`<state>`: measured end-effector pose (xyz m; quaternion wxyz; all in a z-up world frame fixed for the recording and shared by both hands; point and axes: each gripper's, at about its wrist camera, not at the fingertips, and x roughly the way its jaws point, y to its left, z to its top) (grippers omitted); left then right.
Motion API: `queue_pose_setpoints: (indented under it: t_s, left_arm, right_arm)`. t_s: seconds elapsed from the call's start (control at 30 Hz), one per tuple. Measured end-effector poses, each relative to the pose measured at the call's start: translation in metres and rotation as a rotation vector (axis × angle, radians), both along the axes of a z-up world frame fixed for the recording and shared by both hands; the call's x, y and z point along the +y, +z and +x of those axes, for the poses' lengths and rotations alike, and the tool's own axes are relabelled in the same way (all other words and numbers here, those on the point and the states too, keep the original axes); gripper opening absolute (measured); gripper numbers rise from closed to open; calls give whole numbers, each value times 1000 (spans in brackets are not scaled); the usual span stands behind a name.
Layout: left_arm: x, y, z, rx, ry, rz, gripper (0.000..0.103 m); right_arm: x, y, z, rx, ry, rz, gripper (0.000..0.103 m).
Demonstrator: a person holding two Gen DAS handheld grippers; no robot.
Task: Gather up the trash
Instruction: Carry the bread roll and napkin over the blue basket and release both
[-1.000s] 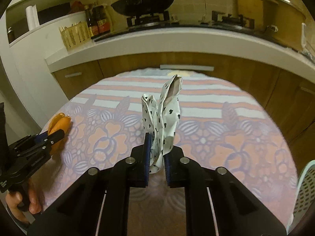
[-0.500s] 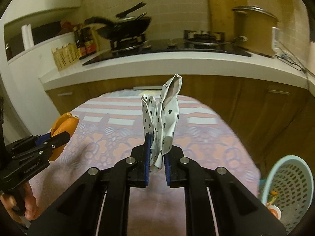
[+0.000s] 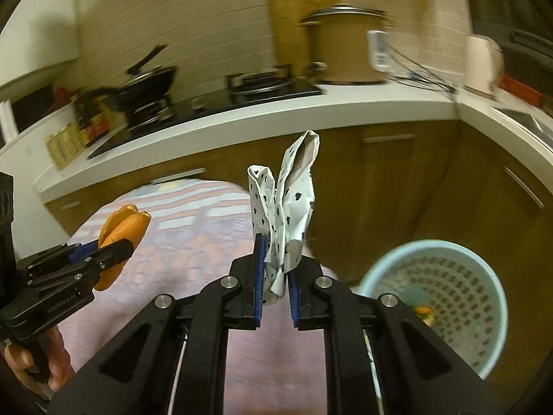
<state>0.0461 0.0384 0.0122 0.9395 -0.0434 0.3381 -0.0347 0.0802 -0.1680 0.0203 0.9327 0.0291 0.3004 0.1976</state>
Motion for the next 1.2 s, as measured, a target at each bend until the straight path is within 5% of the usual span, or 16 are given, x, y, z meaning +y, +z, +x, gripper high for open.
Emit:
queue_pose_setpoints:
  t_s: [0.4, 0.67, 0.73, 0.8, 0.9, 1.2]
  left_arm:
    - [-130, -25, 47, 86, -232, -30, 27]
    - [-198, -49, 66, 131, -335, -18, 30]
    - [-207, -54, 69, 139, -344, -16, 36]
    - [-213, -57, 72, 145, -349, -13, 52]
    - [-213, -58, 72, 140, -355, -40, 65]
    - [-191, -52, 64, 113, -331, -82, 65]
  right_arm:
    - [-135, -45, 13, 152, -252, 26, 10]
    - [-172, -84, 20, 260, -322, 8, 11]
    - [-179, -92, 23, 288, -327, 15, 13]
    - [-185, -100, 25, 309, -333, 27, 18]
    - [-194, -106, 27, 334, -334, 63, 35]
    - [-192, -102, 22, 327, -322, 76, 38]
